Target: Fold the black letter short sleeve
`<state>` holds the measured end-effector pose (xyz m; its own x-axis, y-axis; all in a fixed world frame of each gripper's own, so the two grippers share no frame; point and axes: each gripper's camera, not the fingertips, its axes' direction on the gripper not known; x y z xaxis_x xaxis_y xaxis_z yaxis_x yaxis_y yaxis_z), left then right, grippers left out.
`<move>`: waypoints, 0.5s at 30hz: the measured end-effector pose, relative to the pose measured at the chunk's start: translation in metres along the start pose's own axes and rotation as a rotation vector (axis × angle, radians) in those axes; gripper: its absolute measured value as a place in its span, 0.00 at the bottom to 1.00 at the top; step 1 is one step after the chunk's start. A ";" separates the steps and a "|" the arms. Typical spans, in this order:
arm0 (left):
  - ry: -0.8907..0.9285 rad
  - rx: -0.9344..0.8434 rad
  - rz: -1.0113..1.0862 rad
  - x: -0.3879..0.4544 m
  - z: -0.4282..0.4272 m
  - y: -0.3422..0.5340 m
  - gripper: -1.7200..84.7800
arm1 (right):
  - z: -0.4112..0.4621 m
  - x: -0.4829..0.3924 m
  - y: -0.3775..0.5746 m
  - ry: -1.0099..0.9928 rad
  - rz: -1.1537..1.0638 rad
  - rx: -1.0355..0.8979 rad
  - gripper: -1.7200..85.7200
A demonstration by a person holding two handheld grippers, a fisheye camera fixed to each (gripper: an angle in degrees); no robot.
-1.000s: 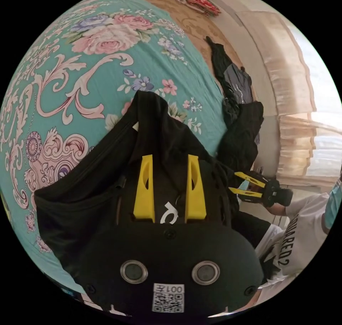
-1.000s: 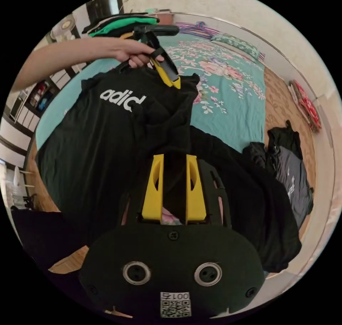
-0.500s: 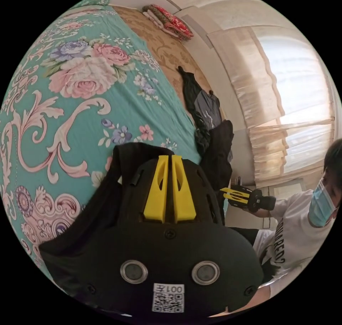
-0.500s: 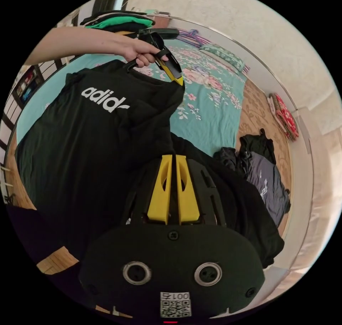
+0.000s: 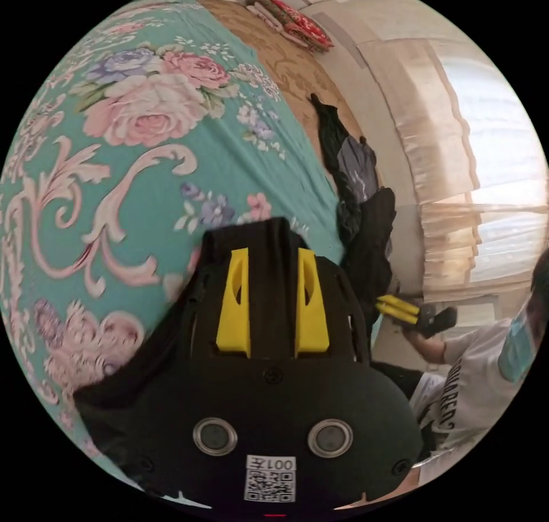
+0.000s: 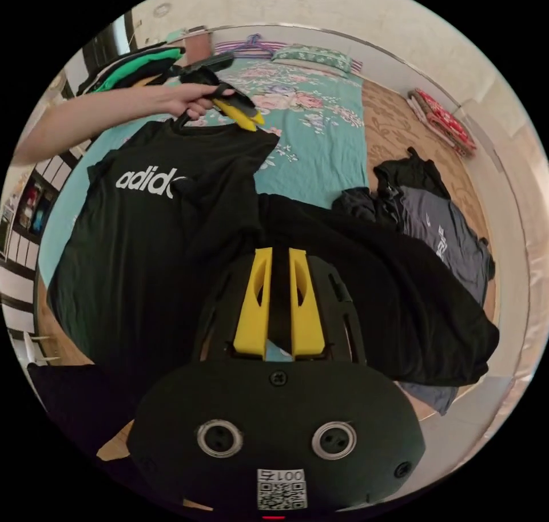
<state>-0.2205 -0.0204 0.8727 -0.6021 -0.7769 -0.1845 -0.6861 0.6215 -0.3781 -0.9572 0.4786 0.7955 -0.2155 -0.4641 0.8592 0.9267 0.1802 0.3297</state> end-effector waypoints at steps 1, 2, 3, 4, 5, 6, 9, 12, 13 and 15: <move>-0.039 -0.014 0.014 0.005 -0.003 0.009 0.12 | -0.003 -0.001 0.000 -0.009 -0.012 0.002 0.07; -0.114 -0.043 0.052 0.018 -0.005 0.030 0.12 | -0.009 -0.008 -0.001 -0.021 -0.065 0.010 0.07; -0.150 -0.076 0.112 0.036 -0.003 0.051 0.12 | -0.014 -0.019 -0.005 -0.031 -0.117 0.022 0.08; -0.156 -0.087 0.145 0.045 -0.001 0.062 0.13 | -0.015 -0.026 -0.008 -0.042 -0.140 0.028 0.08; -0.161 -0.105 0.207 0.065 0.005 0.083 0.13 | -0.015 -0.039 -0.014 -0.086 -0.181 0.033 0.09; -0.171 -0.119 0.259 0.082 0.013 0.102 0.13 | -0.012 -0.053 -0.020 -0.124 -0.209 0.029 0.10; -0.297 -0.158 0.383 0.116 0.039 0.134 0.12 | 0.005 -0.080 -0.030 -0.103 -0.256 -0.006 0.11; -0.424 -0.191 0.466 0.134 0.065 0.148 0.08 | 0.032 -0.097 -0.033 -0.036 -0.274 -0.106 0.10; -0.452 -0.182 0.481 0.137 0.066 0.150 0.06 | 0.036 -0.099 -0.032 0.000 -0.281 -0.120 0.09; -0.458 -0.134 0.548 0.149 0.062 0.158 0.03 | 0.031 -0.108 -0.031 0.107 -0.360 -0.077 0.06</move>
<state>-0.3931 -0.0445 0.7292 -0.6624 -0.2968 -0.6878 -0.3970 0.9177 -0.0138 -0.9720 0.5505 0.7048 -0.5021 -0.5741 0.6468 0.8187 -0.0744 0.5694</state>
